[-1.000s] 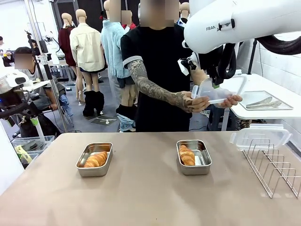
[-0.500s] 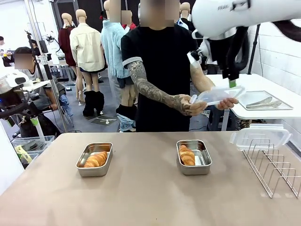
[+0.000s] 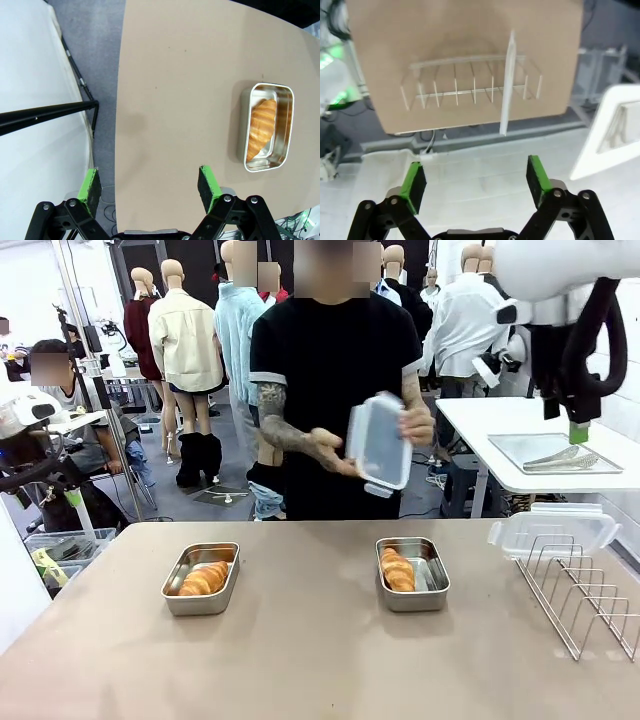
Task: Place the bread in airtight containers.
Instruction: Pick up one Airtight Container lid and hand it to the human.
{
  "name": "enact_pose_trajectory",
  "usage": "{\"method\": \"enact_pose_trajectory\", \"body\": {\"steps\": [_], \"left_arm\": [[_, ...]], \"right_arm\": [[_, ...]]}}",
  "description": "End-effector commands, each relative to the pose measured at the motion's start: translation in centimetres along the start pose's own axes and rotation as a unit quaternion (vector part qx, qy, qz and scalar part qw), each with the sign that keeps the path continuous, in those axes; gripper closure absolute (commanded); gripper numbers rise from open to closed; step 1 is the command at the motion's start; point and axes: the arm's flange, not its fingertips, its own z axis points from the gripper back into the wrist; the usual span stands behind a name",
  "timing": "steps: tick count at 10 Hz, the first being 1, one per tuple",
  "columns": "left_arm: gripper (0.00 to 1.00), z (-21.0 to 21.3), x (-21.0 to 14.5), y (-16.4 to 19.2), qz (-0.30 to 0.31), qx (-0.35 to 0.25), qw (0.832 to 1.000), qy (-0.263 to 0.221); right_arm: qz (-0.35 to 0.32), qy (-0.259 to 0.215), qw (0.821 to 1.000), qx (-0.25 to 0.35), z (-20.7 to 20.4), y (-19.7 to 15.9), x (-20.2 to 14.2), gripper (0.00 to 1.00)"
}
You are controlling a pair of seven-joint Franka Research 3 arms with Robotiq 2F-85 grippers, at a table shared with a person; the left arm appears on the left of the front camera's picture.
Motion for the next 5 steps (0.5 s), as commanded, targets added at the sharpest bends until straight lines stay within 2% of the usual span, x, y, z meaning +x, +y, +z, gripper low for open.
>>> {"method": "enact_pose_trajectory", "body": {"steps": [1, 4, 5], "left_arm": [[0.0, 0.0, -0.2, -0.1, 0.009, 0.003, 1.0, -0.008], [0.0, 0.0, -0.2, -0.1, 0.009, 0.003, 1.0, -0.008], [0.0, 0.0, -0.2, -0.1, 0.009, 0.003, 1.0, -0.008]], "right_arm": [[0.014, -0.055, 0.998, 0.005, -2.4, -1.3, -1.6, 0.0], [-0.006, -0.096, 0.995, 0.019, -6.7, -2.8, -4.2, 0.0], [-0.016, -0.11, 0.993, 0.041, -8.0, -3.2, -4.9, 0.0]]}}
